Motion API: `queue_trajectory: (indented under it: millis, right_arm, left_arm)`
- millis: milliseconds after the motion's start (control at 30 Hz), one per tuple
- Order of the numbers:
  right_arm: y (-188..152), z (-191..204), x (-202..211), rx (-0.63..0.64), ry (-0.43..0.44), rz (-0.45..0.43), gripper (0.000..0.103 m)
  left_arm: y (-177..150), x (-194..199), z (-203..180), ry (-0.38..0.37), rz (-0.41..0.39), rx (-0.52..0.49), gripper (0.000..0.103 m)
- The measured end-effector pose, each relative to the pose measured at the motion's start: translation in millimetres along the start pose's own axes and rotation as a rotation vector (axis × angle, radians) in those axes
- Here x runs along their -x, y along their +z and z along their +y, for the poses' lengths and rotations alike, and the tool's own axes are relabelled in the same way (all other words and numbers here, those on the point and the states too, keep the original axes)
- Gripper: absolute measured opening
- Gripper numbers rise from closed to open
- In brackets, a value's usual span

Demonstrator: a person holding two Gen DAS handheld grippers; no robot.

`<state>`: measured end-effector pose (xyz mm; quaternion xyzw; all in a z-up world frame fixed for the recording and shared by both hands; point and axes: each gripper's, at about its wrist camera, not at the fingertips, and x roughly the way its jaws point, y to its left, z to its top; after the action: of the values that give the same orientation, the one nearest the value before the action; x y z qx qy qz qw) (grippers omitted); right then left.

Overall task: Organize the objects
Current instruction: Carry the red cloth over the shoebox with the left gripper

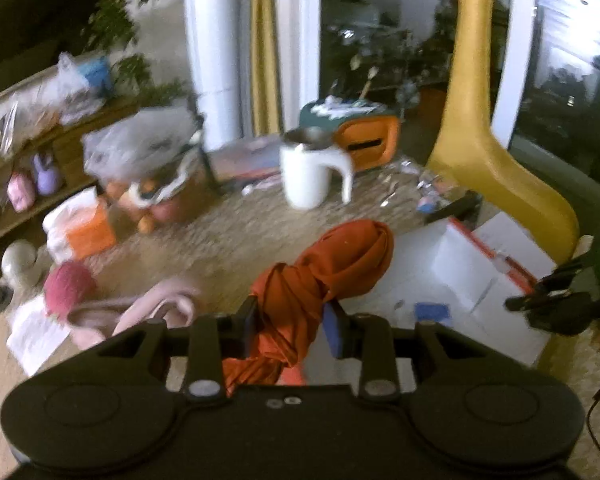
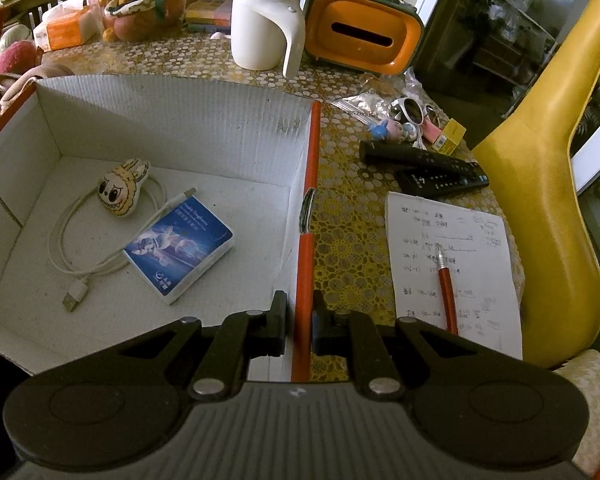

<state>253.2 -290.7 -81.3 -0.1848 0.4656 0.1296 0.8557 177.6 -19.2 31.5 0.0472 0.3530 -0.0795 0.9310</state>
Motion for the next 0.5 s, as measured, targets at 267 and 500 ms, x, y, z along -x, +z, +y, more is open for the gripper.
queue_trajectory:
  millis: [267, 500]
  right_arm:
    - [-0.2, -0.6, -0.8, -0.007, 0.009, -0.001, 0.011]
    - [-1.3, -2.4, -1.3, -0.022, 0.019, -0.003, 0.011]
  left_arm:
    - [15.1, -6.1, -50.3, -0.034, -0.039, -0.108, 0.032]
    - [17.5, -19.8, -91.8, -0.056, -0.052, -0.212, 0.032]
